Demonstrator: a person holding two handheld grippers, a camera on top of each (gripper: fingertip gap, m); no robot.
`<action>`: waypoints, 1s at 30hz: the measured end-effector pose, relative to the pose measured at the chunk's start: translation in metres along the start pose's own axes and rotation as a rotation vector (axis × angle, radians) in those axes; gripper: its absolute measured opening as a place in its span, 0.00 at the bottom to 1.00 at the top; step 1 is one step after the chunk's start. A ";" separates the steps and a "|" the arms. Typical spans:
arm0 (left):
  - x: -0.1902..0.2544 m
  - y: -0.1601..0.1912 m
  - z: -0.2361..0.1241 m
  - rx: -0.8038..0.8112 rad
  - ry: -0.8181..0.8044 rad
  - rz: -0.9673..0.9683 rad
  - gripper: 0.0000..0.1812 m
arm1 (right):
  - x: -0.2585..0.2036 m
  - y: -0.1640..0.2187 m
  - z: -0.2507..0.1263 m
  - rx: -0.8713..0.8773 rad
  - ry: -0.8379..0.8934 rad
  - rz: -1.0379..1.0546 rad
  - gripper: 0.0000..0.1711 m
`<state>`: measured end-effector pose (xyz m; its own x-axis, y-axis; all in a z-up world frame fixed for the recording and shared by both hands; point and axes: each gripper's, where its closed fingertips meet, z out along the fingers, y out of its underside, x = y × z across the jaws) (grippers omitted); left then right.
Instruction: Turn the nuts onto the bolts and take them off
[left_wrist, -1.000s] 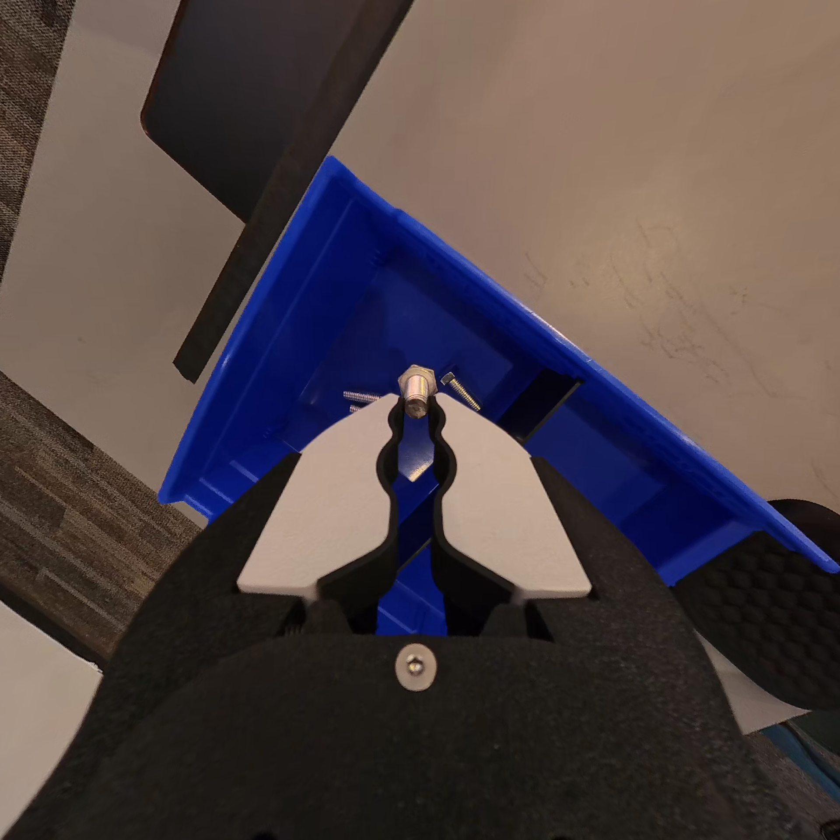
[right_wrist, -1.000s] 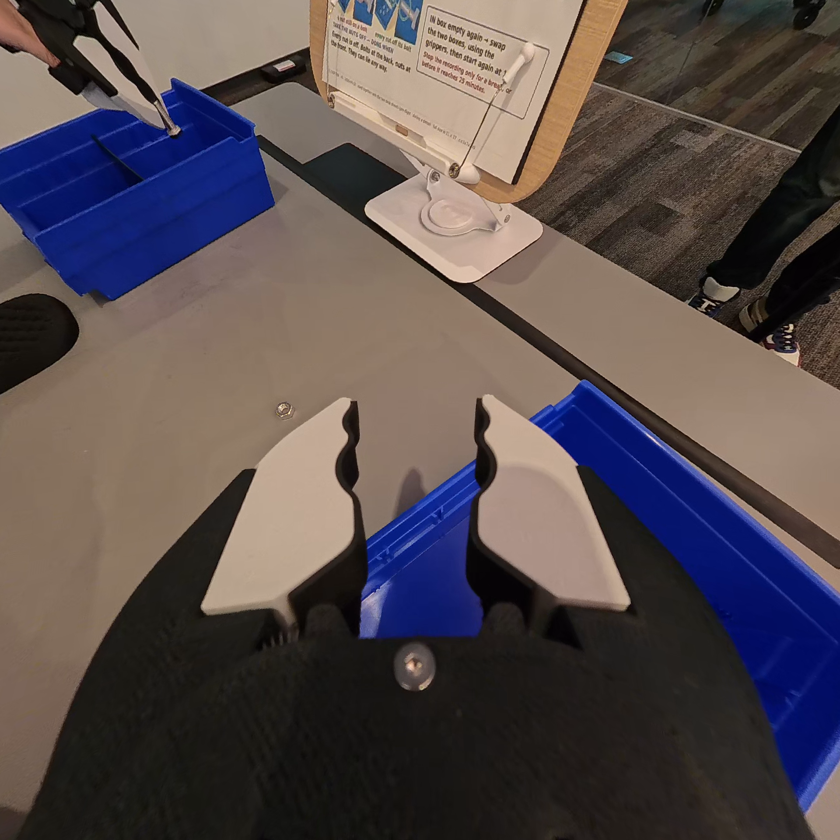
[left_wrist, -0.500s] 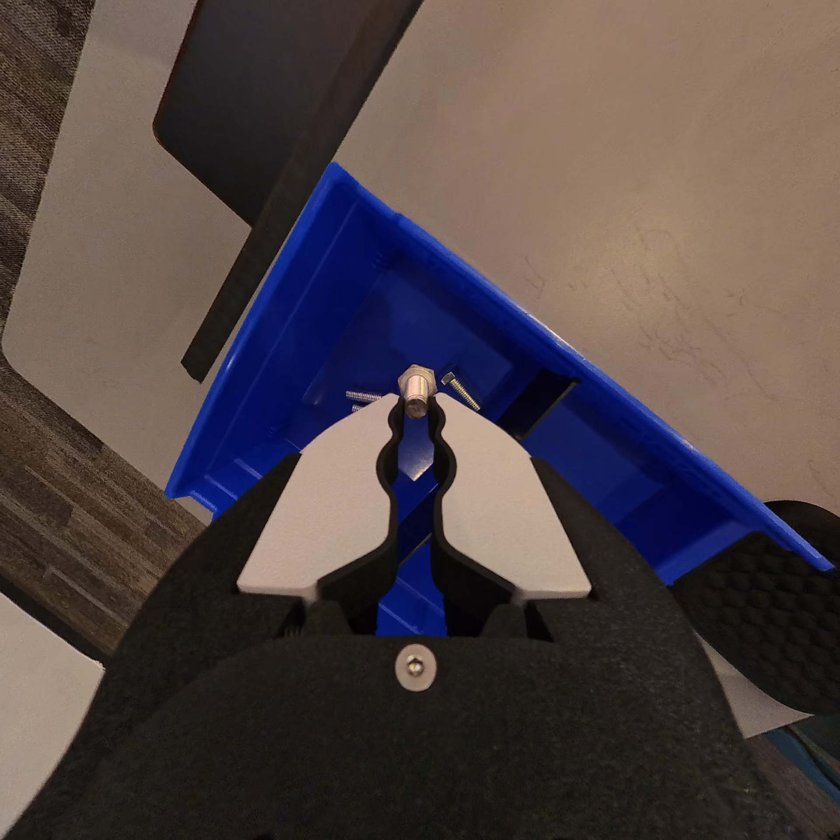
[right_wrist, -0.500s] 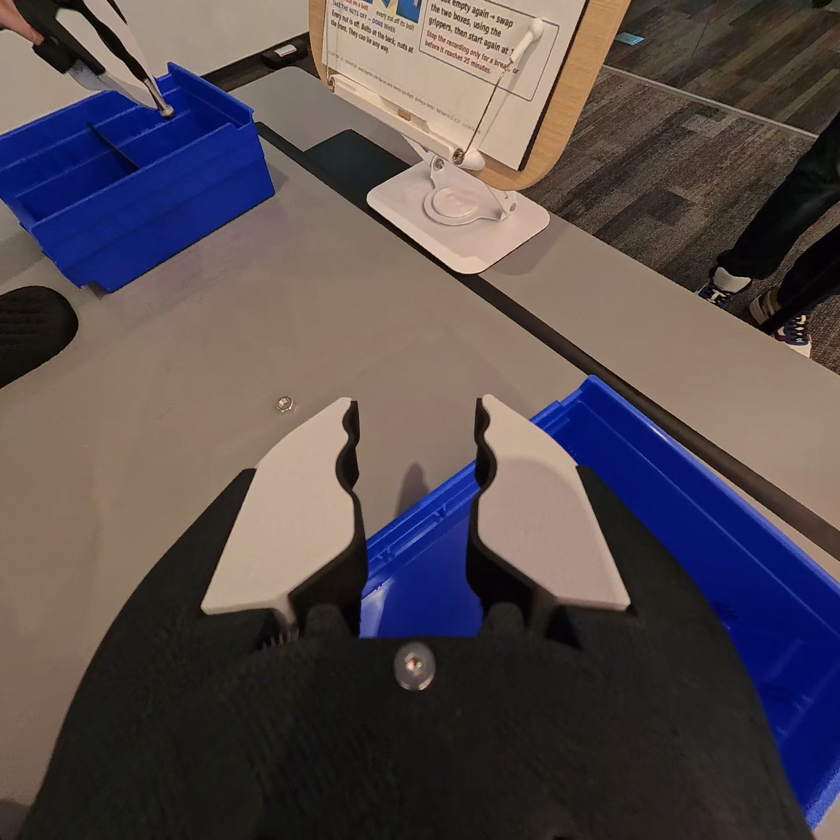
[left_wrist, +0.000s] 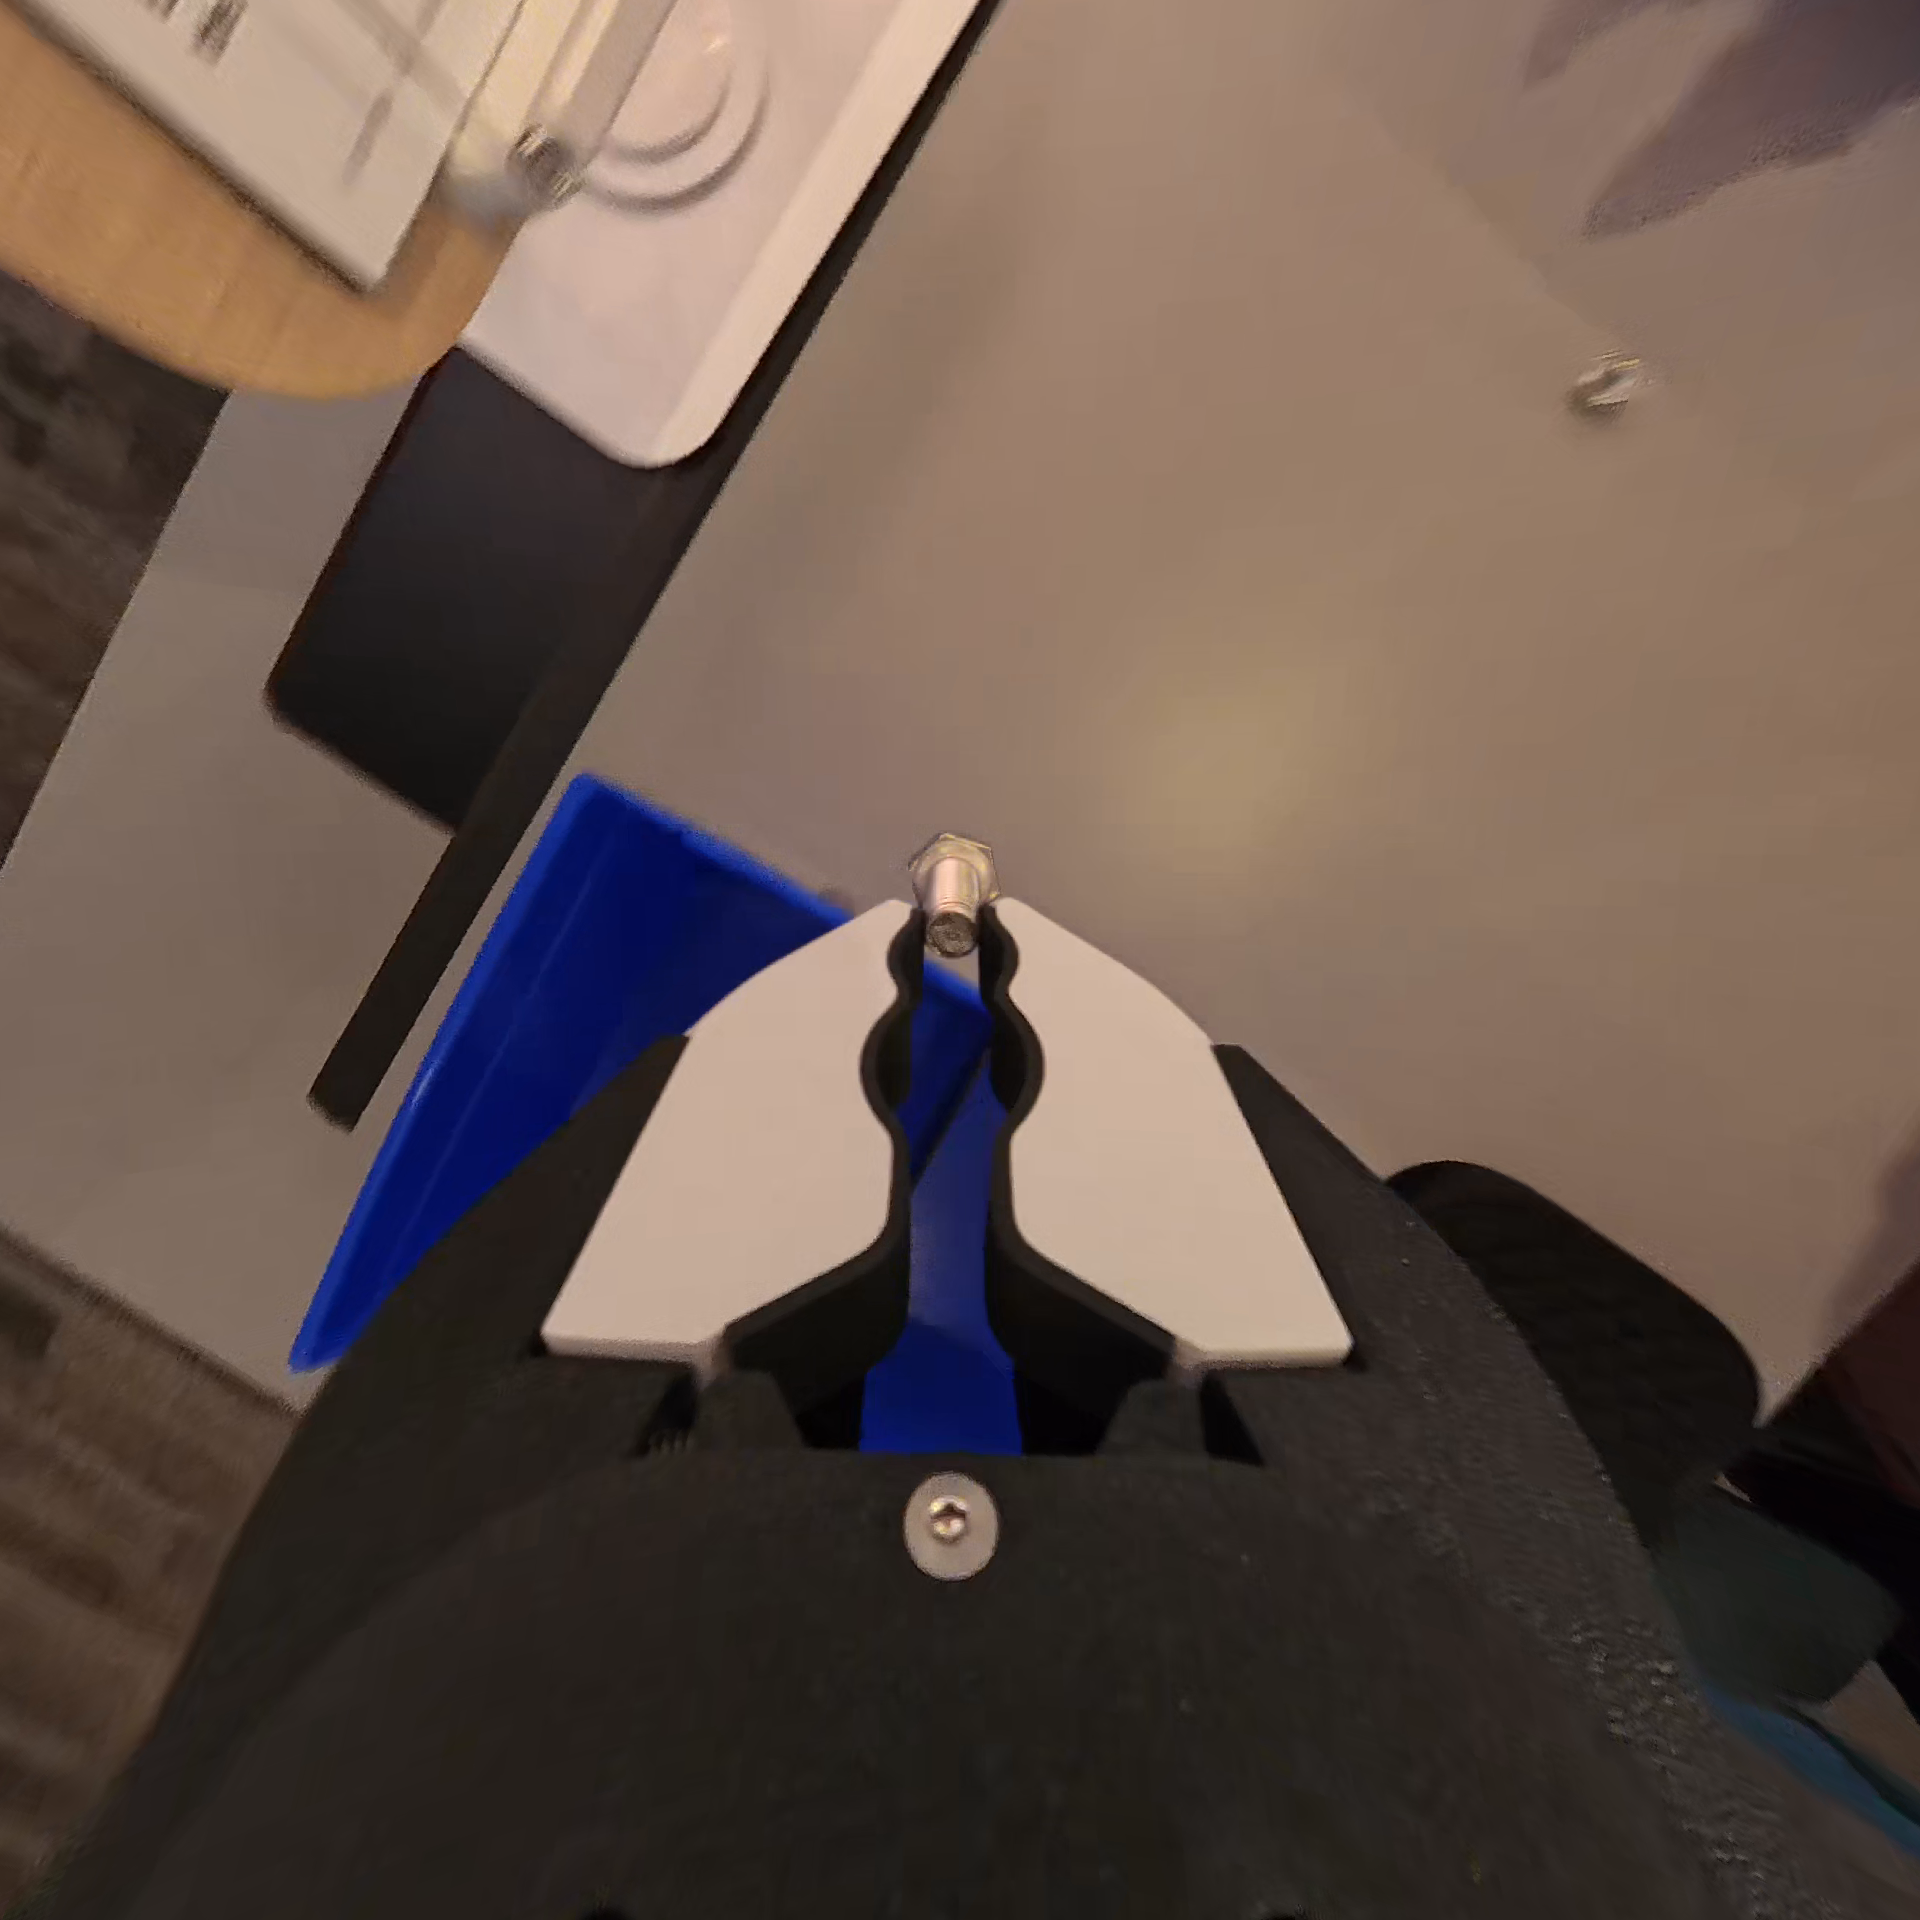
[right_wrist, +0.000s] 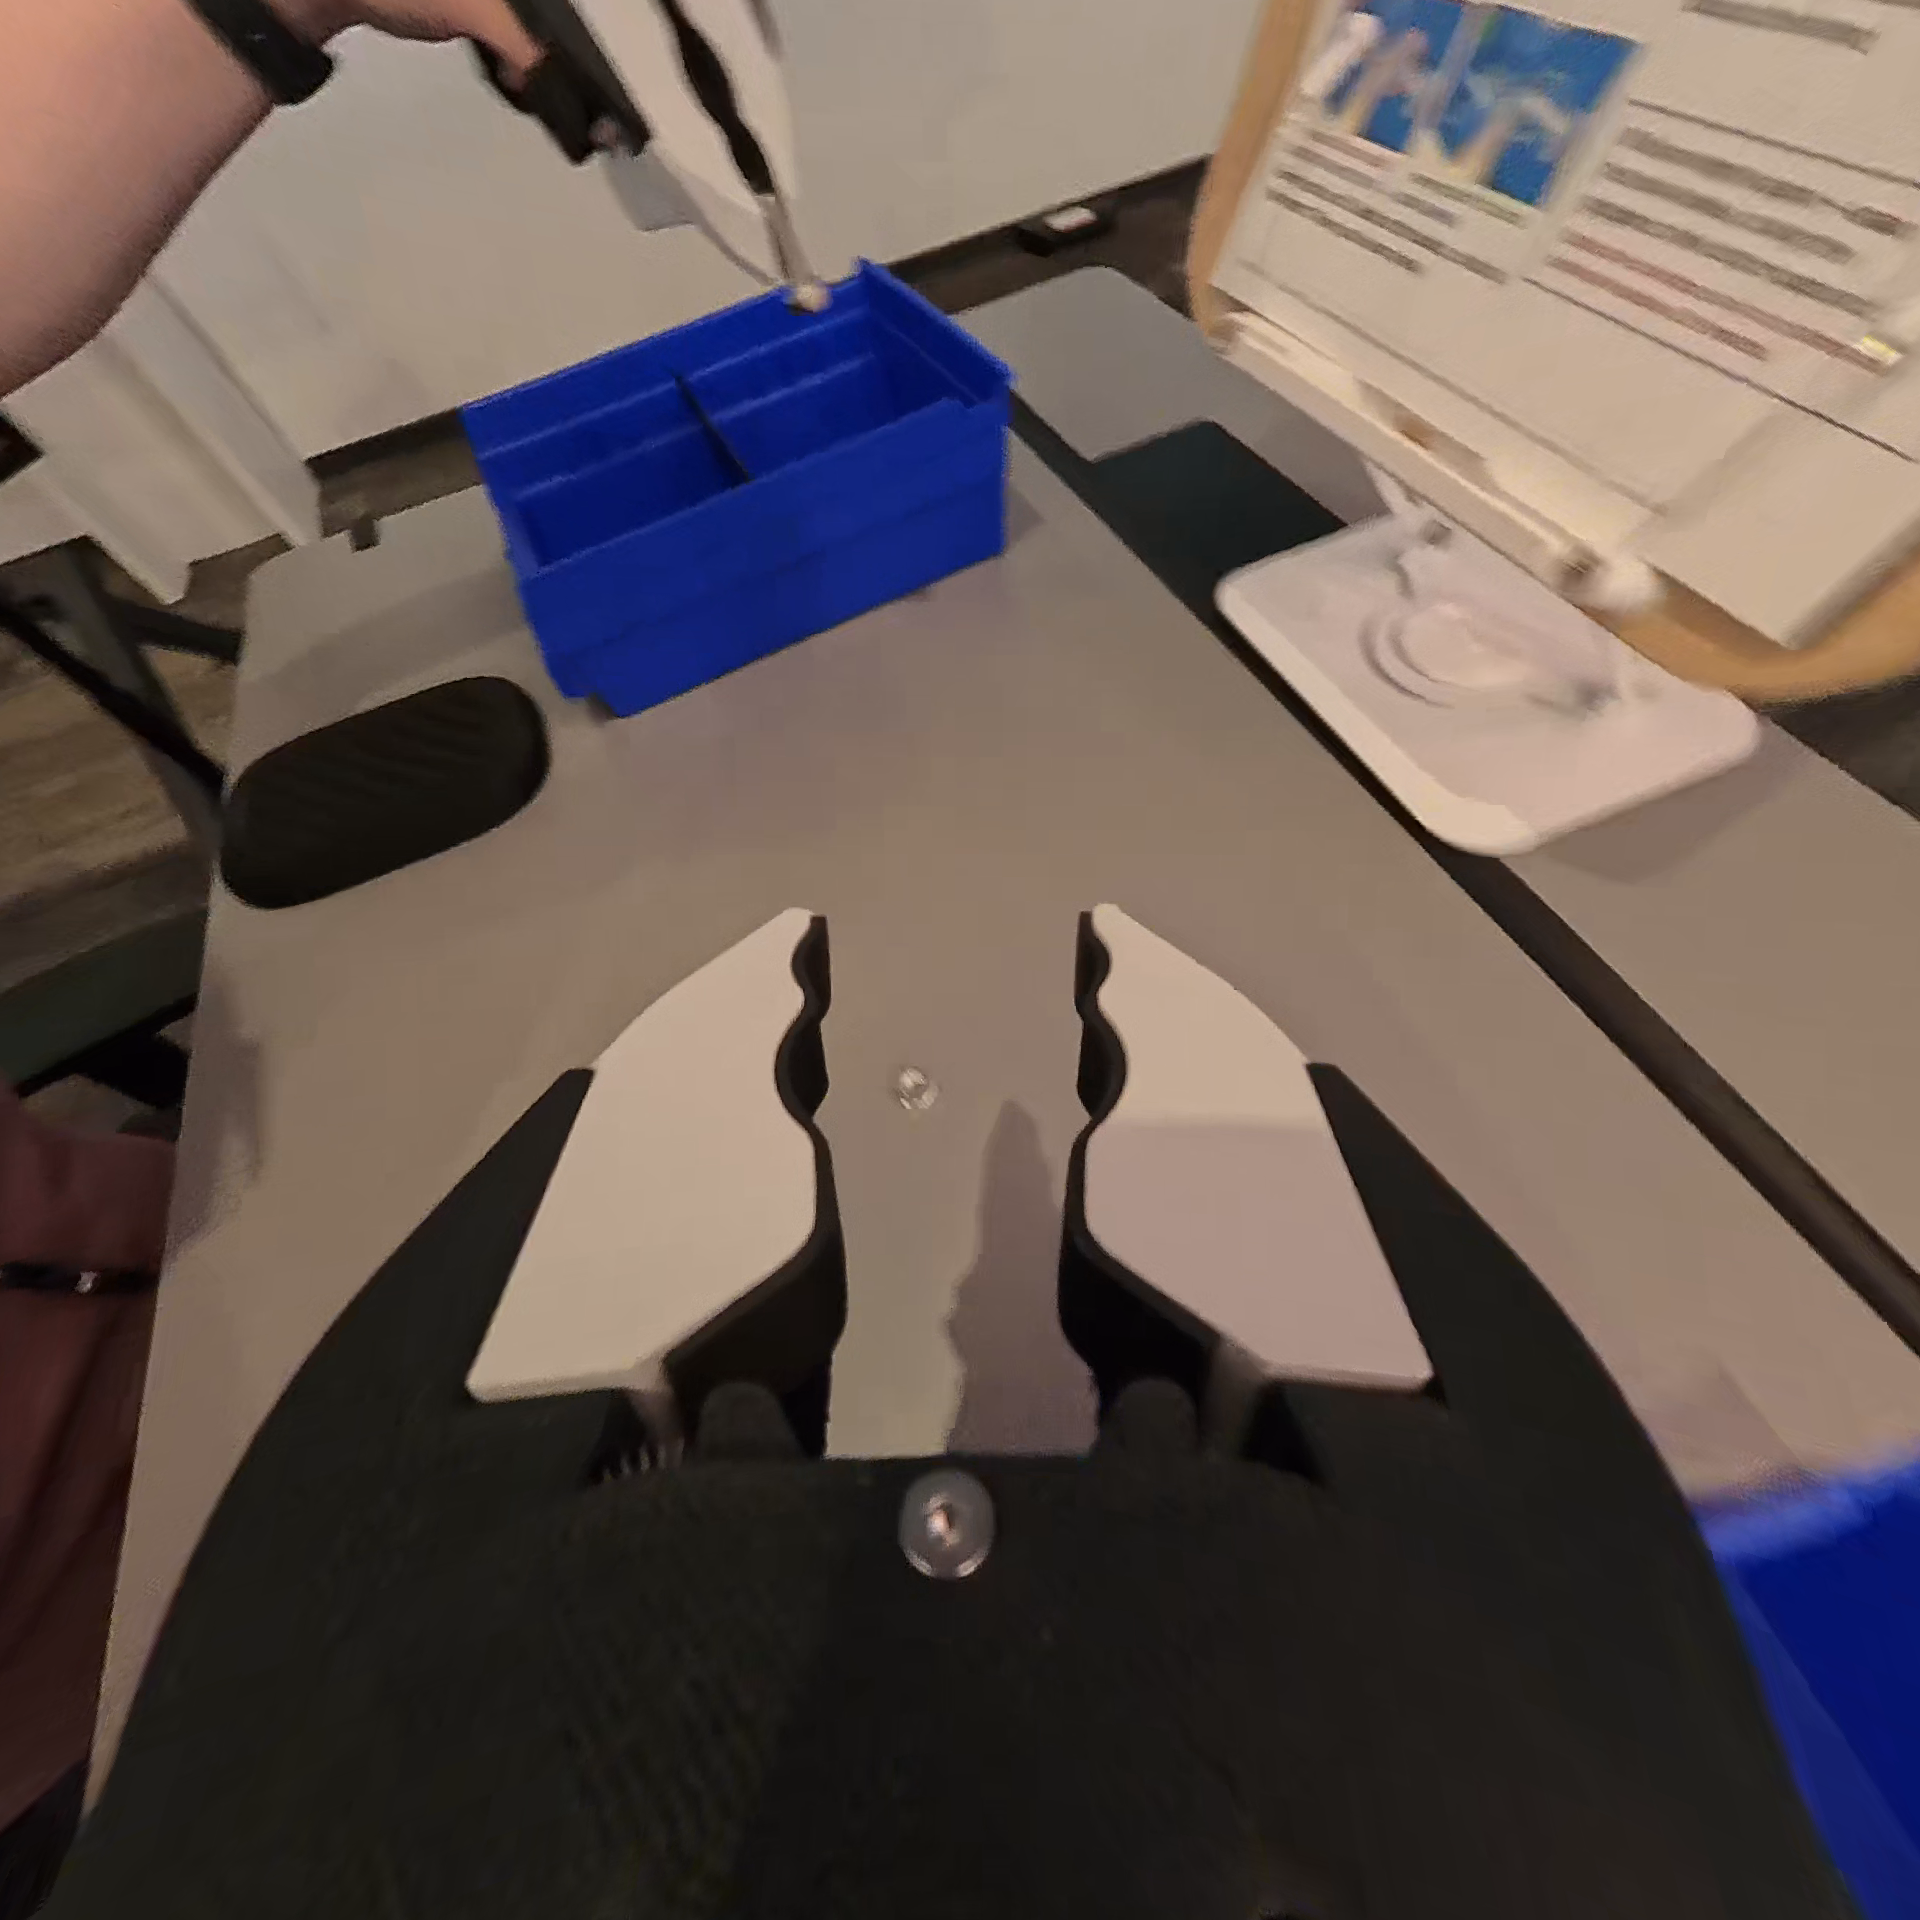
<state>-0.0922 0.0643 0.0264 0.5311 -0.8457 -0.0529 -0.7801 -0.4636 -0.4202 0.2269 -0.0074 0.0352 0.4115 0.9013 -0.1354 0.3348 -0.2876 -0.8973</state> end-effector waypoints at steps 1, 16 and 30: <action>0.011 -0.007 0.000 0.013 0.039 0.020 0.05 | -0.012 -0.005 0.012 0.011 -0.040 -0.033 0.27; 0.129 -0.045 0.068 -0.074 0.170 0.325 0.05 | -0.065 0.003 0.076 -0.083 -0.181 -0.173 0.25; 0.160 -0.013 0.175 -0.189 0.198 0.369 0.05 | -0.030 0.028 0.034 -0.205 -0.100 -0.099 0.25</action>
<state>0.0608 -0.0187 -0.1353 0.1475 -0.9890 0.0142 -0.9615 -0.1467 -0.2323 0.1949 -0.0311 -0.0004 0.2851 0.9532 -0.1009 0.5382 -0.2464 -0.8060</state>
